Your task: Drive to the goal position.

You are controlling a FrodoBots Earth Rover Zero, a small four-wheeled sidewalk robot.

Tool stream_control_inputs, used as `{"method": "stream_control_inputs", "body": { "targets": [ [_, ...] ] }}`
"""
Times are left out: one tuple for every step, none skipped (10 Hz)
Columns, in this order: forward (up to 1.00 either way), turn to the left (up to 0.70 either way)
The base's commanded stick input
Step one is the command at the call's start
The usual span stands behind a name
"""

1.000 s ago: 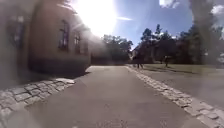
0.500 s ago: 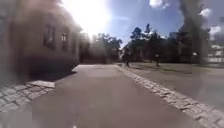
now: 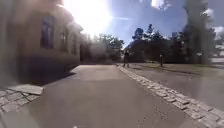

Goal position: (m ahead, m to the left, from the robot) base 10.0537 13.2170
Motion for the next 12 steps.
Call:
{"method": "stream_control_inputs", "body": {
  "targets": [
    [1.0,0.0],
    [1.0,0.0],
    [1.0,0.0],
    [1.0,0.0],
    [1.0,0.0],
    [1.0,0.0],
    [1.0,0.0],
    [1.0,0.0],
    [1.0,0.0],
    [1.0,0.0],
    [1.0,0.0],
    [1.0,0.0]
  ]
}}
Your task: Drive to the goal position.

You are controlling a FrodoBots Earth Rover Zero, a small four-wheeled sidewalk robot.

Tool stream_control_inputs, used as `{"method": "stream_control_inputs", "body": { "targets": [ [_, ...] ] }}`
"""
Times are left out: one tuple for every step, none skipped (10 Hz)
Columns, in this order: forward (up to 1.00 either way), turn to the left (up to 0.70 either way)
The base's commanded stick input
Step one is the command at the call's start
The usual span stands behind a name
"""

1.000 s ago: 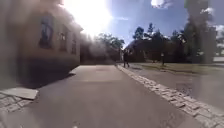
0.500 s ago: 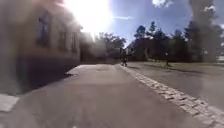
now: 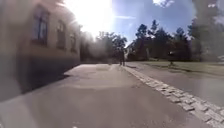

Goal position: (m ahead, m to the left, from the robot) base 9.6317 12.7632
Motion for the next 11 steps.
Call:
{"method": "stream_control_inputs", "body": {
  "targets": [
    [1.0,0.0],
    [1.0,0.0],
    [1.0,0.0],
    [1.0,0.0],
    [1.0,0.0],
    [1.0,0.0],
    [1.0,0.0],
    [1.0,0.0],
    [1.0,0.0],
    [1.0,0.0],
    [1.0,0.0]
  ]
}}
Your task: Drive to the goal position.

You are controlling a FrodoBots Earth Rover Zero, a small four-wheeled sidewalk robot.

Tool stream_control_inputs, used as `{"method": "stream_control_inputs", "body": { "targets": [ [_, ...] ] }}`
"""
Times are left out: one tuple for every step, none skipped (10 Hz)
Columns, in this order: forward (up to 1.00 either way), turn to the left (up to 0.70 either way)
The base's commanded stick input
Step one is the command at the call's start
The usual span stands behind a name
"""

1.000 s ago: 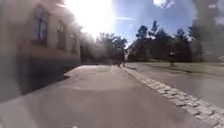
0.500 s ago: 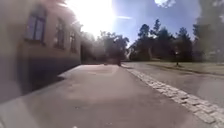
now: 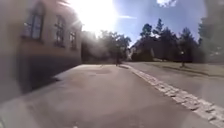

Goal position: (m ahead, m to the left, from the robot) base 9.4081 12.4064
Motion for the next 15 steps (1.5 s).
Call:
{"method": "stream_control_inputs", "body": {
  "targets": [
    [1.0,0.0],
    [1.0,0.0],
    [1.0,0.0],
    [1.0,0.0],
    [1.0,0.0],
    [1.0,0.0],
    [1.0,0.0],
    [1.0,0.0],
    [1.0,0.0],
    [1.0,0.0],
    [1.0,0.0],
    [1.0,0.0],
    [1.0,0.0],
    [1.0,0.0],
    [1.0,0.0]
  ]
}}
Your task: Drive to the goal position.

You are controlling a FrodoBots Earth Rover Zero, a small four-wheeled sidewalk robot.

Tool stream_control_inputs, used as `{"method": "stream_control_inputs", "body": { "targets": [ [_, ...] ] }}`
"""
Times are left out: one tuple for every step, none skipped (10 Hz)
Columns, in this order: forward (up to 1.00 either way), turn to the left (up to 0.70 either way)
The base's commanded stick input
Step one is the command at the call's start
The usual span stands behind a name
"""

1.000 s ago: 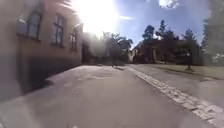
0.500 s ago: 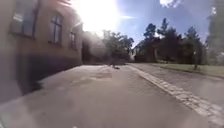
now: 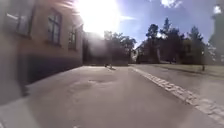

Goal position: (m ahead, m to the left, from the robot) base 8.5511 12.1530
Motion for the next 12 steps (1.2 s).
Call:
{"method": "stream_control_inputs", "body": {
  "targets": [
    [1.0,-0.06],
    [1.0,-0.26],
    [1.0,-0.4],
    [1.0,-0.37],
    [1.0,0.0],
    [1.0,0.0],
    [1.0,0.0],
    [1.0,0.0],
    [1.0,0.0],
    [1.0,0.0],
    [1.0,0.0],
    [1.0,0.0]
  ]
}}
